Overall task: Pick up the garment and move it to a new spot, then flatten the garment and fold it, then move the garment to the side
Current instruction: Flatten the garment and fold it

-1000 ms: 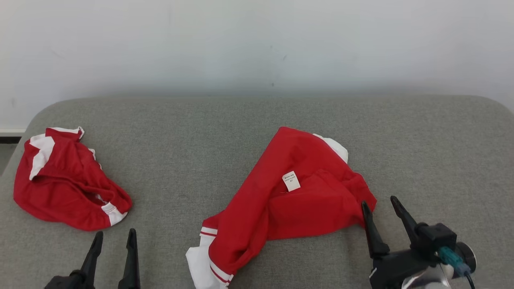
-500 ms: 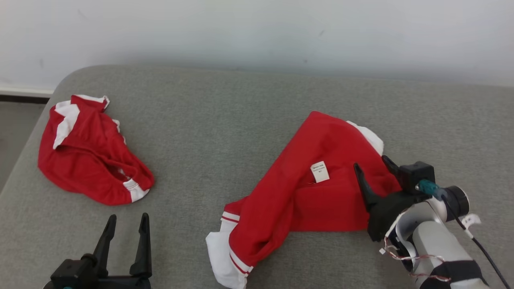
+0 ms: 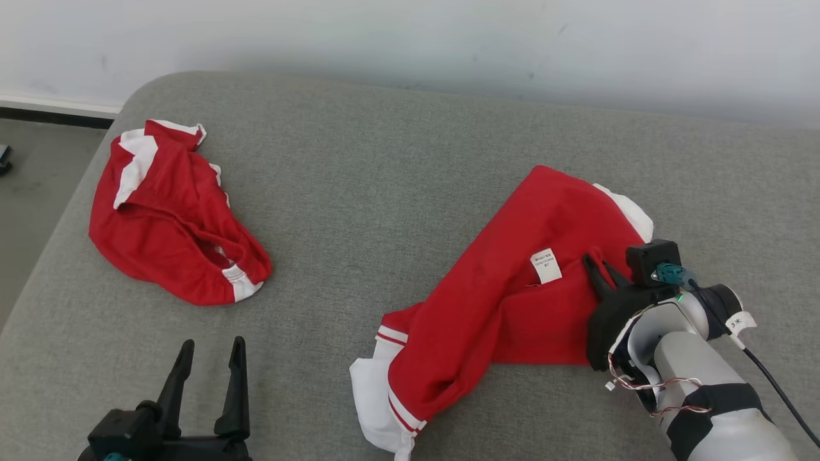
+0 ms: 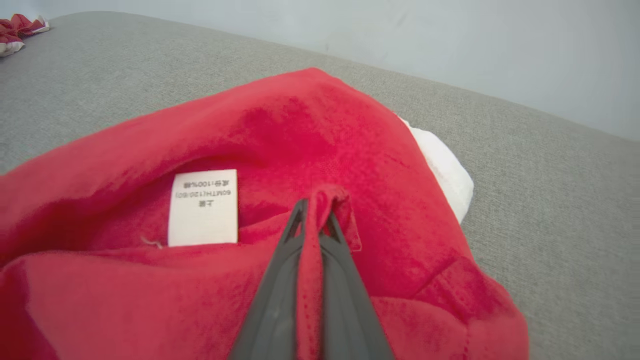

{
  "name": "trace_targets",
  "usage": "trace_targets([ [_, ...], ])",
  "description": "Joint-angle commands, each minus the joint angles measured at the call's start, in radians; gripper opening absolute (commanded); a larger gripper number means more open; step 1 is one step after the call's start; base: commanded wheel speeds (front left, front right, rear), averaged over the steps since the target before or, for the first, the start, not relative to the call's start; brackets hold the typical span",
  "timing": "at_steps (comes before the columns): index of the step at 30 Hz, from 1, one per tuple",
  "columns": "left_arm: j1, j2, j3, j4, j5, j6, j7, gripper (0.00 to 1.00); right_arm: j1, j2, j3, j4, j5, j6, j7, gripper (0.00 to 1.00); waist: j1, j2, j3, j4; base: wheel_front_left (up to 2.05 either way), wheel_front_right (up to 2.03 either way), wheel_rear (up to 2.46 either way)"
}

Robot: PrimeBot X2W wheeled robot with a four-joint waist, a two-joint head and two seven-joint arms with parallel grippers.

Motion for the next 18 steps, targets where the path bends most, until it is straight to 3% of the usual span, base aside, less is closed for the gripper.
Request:
trace_targets([
  [1,-0.001,-0.001,0.0,0.003,-0.002,0.001,-0.001,1.0,-0.005,-0.007,0.0,0.0,0.005,-0.002,-0.016,0.0,-0.0001,-0.0001,-0.007,-0.011,0.0,0.0,0.0],
  [6,0.027,-0.002,0.008,0.008,0.005,0.001,-0.001,1.0,-0.007,-0.024,-0.006,-0.021,0.001,-0.002,-0.153,0.0,-0.0001,-0.0001,-0.04,-0.058,0.0,0.0,0.0],
  [10,0.05,-0.004,0.007,0.011,0.007,0.001,-0.001,1.0,0.064,-0.039,-0.016,-0.102,-0.01,-0.002,-0.199,0.0,-0.0001,-0.0001,-0.07,-0.103,0.0,0.0,0.0],
  [18,0.085,-0.007,0.02,0.011,0.01,0.001,-0.001,1.0,0.391,-0.04,-0.106,-0.513,-0.052,-0.002,-0.203,0.0,-0.0001,-0.0001,-0.083,-0.2,0.0,0.0,0.0],
])
